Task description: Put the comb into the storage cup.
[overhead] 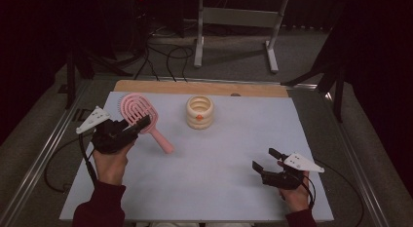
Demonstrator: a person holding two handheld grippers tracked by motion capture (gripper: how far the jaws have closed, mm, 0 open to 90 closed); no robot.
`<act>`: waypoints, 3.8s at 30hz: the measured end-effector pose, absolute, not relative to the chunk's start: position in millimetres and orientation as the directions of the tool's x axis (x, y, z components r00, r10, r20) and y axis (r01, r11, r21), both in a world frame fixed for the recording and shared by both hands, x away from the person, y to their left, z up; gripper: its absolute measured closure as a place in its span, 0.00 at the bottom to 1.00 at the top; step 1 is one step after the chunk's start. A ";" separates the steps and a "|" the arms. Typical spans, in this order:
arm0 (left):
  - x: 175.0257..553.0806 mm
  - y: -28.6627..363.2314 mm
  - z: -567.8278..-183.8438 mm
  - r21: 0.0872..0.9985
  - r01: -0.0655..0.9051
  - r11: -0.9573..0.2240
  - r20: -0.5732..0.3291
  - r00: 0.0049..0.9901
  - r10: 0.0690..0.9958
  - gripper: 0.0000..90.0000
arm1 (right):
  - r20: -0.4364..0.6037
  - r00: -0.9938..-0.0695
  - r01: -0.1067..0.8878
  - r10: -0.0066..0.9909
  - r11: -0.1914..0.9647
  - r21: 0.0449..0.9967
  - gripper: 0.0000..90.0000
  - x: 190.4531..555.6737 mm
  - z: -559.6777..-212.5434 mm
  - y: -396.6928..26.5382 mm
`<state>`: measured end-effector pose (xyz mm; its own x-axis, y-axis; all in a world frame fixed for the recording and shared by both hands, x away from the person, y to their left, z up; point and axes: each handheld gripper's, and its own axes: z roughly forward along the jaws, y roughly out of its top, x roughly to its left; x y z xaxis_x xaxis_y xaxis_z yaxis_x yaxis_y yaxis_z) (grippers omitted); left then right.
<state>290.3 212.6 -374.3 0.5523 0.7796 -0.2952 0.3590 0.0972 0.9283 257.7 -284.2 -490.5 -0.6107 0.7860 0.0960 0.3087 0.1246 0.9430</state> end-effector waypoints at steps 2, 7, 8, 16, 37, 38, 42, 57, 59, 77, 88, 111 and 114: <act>293.5 211.5 -371.9 0.929 0.357 0.094 -0.292 0.556 0.778 0.71 | 0.097 -0.609 0.309 0.787 0.123 0.943 0.18 257.6 -490.3 -284.8; 302.6 211.4 -369.3 0.925 0.363 0.110 -0.309 0.556 0.771 0.71 | 0.105 -0.602 0.315 0.792 0.114 0.942 0.18 257.6 -491.7 -287.3; 302.6 211.4 -369.3 0.925 0.363 0.110 -0.309 0.556 0.771 0.71 | 0.105 -0.602 0.315 0.792 0.114 0.942 0.18 257.6 -491.7 -287.3; 309.6 212.8 -367.4 0.928 0.356 0.110 -0.305 0.557 0.773 0.71 | 0.103 -0.594 0.317 0.798 0.115 0.941 0.17 257.0 -492.8 -288.8; 328.3 204.6 -352.6 0.940 0.333 0.075 -0.265 0.575 0.774 0.71 | 0.108 -0.589 0.321 0.801 0.110 0.941 0.17 257.1 -494.0 -289.7; 329.7 203.6 -351.5 0.940 0.332 0.073 -0.263 0.573 0.776 0.71 | 0.107 -0.589 0.322 0.801 0.111 0.940 0.17 257.2 -494.0 -290.4; 332.6 202.0 -350.4 0.940 0.334 0.069 -0.259 0.570 0.780 0.71 | 0.105 -0.585 0.321 0.804 0.110 0.941 0.17 257.0 -493.6 -290.5; 345.7 197.1 -339.8 0.941 0.333 0.062 -0.250 0.558 0.792 0.71 | 0.106 -0.588 0.324 0.802 0.114 0.939 0.16 257.3 -494.5 -289.3; 347.3 195.8 -338.1 0.942 0.330 0.061 -0.247 0.558 0.792 0.71 | 0.103 -0.589 0.321 0.802 0.114 0.940 0.16 257.5 -494.7 -289.4; 363.1 182.3 -327.3 0.946 0.322 0.037 -0.222 0.560 0.798 0.71 | 0.110 -0.585 0.325 0.804 0.107 0.940 0.16 257.6 -494.6 -289.8; 369.5 178.2 -323.8 0.943 0.329 0.040 -0.228 0.557 0.799 0.71 | 0.104 -0.570 0.328 0.815 0.109 0.938 0.15 256.8 -493.1 -289.5; 383.1 169.7 -311.1 0.948 0.318 0.016 -0.196 0.542 0.817 0.71 | 0.094 -0.569 0.322 0.817 0.116 0.940 0.14 256.1 -492.4 -288.3; 385.7 167.8 -310.8 0.948 0.319 0.011 -0.191 0.540 0.820 0.71 | 0.093 -0.569 0.321 0.817 0.117 0.940 0.14 256.1 -492.3 -288.4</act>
